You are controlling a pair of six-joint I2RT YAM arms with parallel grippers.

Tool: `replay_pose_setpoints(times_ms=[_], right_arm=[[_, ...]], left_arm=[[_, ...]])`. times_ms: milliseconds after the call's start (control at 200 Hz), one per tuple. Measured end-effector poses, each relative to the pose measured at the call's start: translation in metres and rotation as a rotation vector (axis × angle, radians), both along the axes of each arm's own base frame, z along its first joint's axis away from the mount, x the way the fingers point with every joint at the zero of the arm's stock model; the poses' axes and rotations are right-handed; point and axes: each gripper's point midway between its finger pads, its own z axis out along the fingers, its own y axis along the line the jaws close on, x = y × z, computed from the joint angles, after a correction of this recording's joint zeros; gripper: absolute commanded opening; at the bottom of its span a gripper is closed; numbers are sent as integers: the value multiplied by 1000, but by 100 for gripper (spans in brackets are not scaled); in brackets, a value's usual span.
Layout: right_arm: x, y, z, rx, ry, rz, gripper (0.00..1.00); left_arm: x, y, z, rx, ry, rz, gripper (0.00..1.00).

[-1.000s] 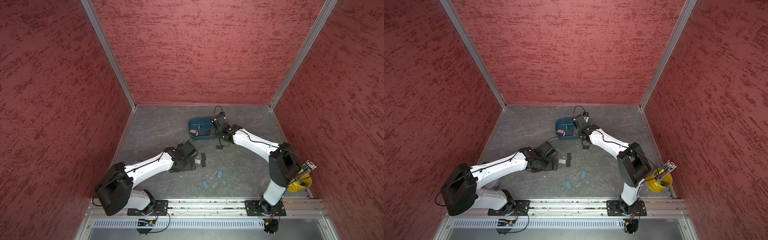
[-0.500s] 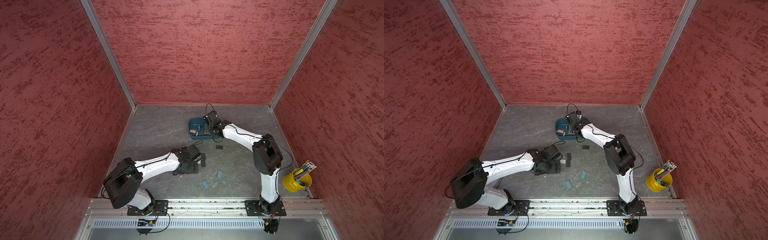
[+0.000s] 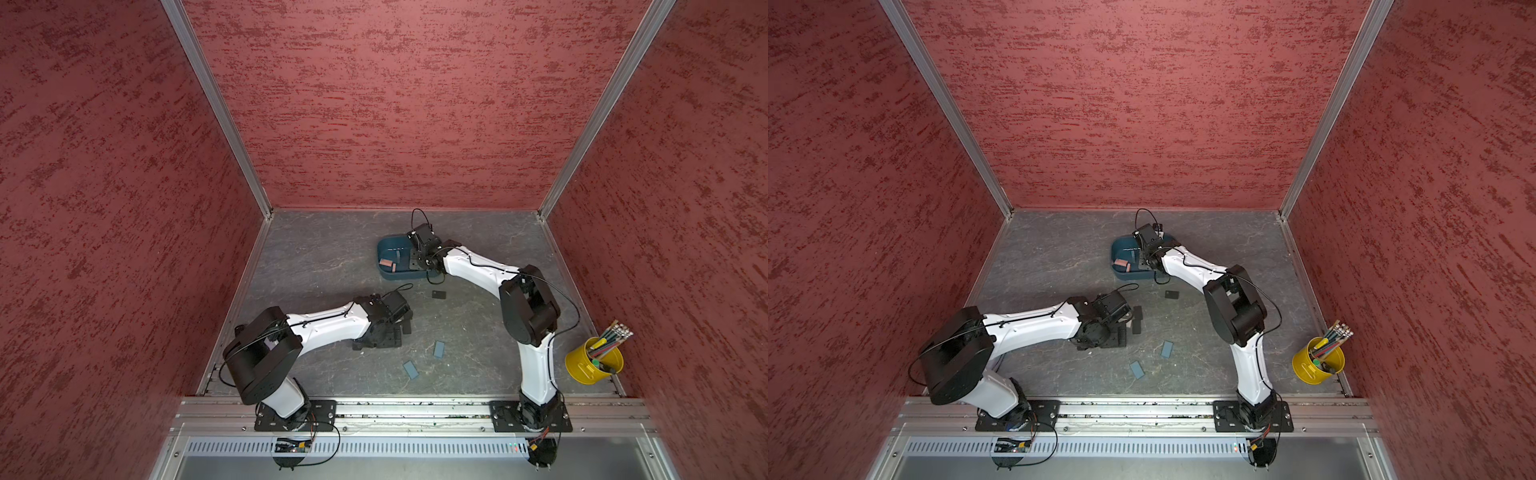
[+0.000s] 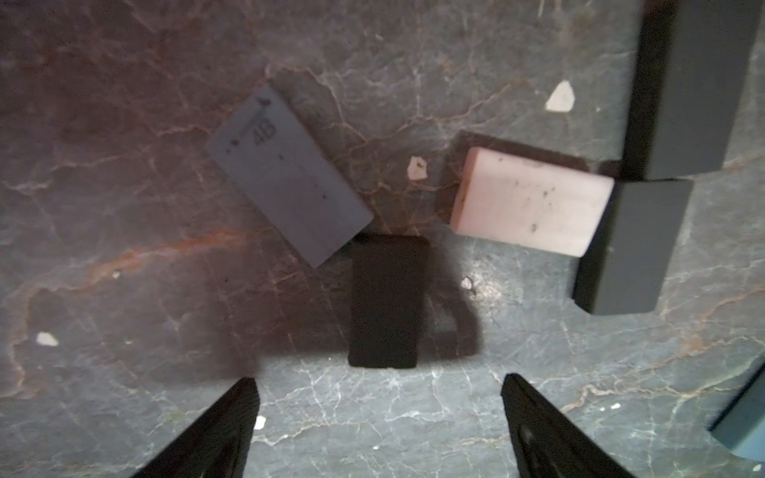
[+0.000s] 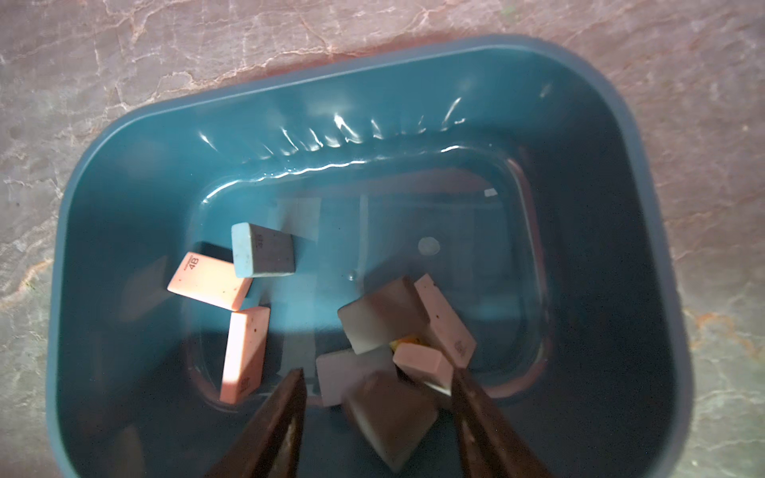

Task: Put the eraser in the storage box
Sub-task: Place the eraser in the storage box, then pick up the eraser from the center of the board.

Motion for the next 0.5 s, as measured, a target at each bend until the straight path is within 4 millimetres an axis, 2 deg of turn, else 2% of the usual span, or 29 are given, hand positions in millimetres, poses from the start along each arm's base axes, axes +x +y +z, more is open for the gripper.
replay_pose_setpoints(times_ms=[220,346,501], right_arm=[[-1,-1,4,3,-8,3,76],[-10,-7,10,9,-14,2,87],[-23,-16,25,29,-41,0,94]], left_arm=[[0,1,-1,5,-1,3,83],[1,0,-2,10,0,1,77],[2,-1,-4,17,2,-2,70]])
